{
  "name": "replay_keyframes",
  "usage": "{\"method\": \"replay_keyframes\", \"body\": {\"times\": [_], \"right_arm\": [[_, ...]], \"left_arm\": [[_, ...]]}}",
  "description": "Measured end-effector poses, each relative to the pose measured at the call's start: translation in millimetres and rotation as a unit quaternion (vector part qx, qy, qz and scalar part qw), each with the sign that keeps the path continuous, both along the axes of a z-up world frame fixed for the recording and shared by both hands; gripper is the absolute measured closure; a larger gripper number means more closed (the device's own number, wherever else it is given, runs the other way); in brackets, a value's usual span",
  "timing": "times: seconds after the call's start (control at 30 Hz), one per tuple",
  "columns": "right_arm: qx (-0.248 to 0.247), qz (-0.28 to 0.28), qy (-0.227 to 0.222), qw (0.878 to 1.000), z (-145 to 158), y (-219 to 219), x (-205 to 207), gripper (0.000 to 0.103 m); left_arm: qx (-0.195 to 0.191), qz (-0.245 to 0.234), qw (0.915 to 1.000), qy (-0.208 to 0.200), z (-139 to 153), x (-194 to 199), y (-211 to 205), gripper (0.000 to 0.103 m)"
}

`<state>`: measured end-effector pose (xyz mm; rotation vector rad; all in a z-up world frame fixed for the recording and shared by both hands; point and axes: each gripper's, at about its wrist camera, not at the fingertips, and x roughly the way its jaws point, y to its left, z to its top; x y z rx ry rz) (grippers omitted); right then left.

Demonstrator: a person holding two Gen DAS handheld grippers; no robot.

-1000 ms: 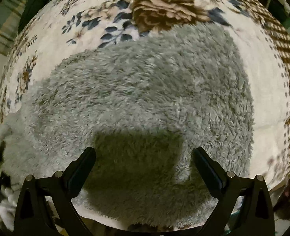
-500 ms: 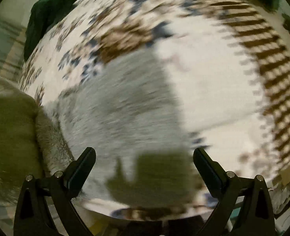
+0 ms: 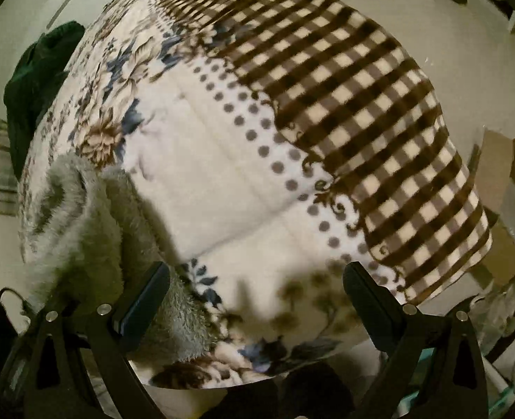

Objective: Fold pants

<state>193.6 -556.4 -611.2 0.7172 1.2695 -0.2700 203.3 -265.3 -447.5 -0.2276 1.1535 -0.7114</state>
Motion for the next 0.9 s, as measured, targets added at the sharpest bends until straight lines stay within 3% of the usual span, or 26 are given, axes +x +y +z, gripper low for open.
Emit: {"method": "replay_keyframes", "body": {"times": [0.03, 0.17, 0.33, 0.37, 0.47, 0.57, 0.6, 0.63, 0.67, 0.77, 0.83, 0.87, 0.9], "right_arm": [[0.009, 0.001, -0.008, 1.000, 0.2, -2.0, 0.6, 0.002], [0.026, 0.006, -0.027, 0.999, 7.8, 1.8, 10.7, 0.002], [0.059, 0.047, -0.072, 0.995, 28.1, 29.8, 42.2, 0.002], [0.076, 0.057, -0.078, 0.992, 29.4, 38.0, 50.0, 0.002], [0.117, 0.089, -0.088, 0.985, 26.0, 70.8, 79.9, 0.002], [0.124, 0.104, -0.043, 0.986, 2.1, 94.9, 102.0, 0.002], [0.135, 0.104, -0.025, 0.985, -7.3, 99.5, 105.7, 0.018], [0.144, 0.094, -0.018, 0.985, -12.8, 100.4, 105.1, 0.073], [0.144, 0.080, -0.009, 0.986, -15.1, 97.5, 102.9, 0.080], [0.080, 0.042, 0.004, 0.996, -6.6, 72.2, 88.2, 0.080], [0.037, 0.041, 0.041, 0.998, -10.7, 58.4, 81.1, 0.076], [0.017, 0.053, 0.072, 0.996, -17.4, 54.9, 79.1, 0.070], [0.013, 0.067, 0.096, 0.993, -23.8, 53.4, 77.6, 0.048]], "left_arm": [[-0.006, -0.008, 0.9998, -0.019, 11.0, -4.4, 0.4, 0.000], [-0.004, -0.022, 0.9981, -0.057, 51.8, -11.0, 13.6, 0.000], [0.049, 0.048, 0.9932, -0.094, 86.3, 0.1, 88.6, 0.000], [0.066, 0.067, 0.9915, -0.090, 58.6, 28.3, 104.8, 0.000], [0.104, 0.112, 0.9864, -0.060, 36.4, 50.4, 146.7, 0.000], [0.114, 0.144, 0.9829, -0.007, 2.9, 73.7, 175.5, 0.000], [0.115, 0.152, 0.9817, 0.007, -8.4, 81.1, 179.7, 0.000], [0.113, 0.152, 0.9818, 0.017, -16.2, 85.0, 180.3, 0.000], [0.115, 0.153, 0.9813, 0.026, -23.6, 88.3, 181.3, 0.000], [0.118, 0.149, 0.9810, 0.037, -39.7, 99.5, 176.8, 0.000], [0.108, 0.146, 0.9822, 0.049, -47.4, 102.9, 174.2, 0.000], [0.096, 0.146, 0.9831, 0.054, -50.0, 104.3, 175.8, 0.000], [0.091, 0.144, 0.9837, 0.056, -50.4, 104.2, 174.1, 0.000]]}}
